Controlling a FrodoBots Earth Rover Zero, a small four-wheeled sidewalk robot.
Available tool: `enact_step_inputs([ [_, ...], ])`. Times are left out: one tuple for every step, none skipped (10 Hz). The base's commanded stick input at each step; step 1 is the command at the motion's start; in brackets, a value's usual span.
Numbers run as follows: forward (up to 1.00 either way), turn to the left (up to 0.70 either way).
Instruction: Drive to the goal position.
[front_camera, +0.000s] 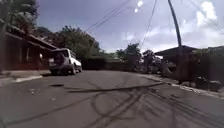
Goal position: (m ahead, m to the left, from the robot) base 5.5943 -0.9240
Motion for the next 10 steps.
enact_step_inputs([
  [0.45, 0.00],
  [0.45, 0.00],
  [0.45, 0.00],
  [0.45, 0.00],
  [0.45, 0.00],
  [0.45, 0.00],
  [0.45, 0.00],
  [0.45, 0.00],
  [0.45, 0.00],
  [0.45, 0.00],
])
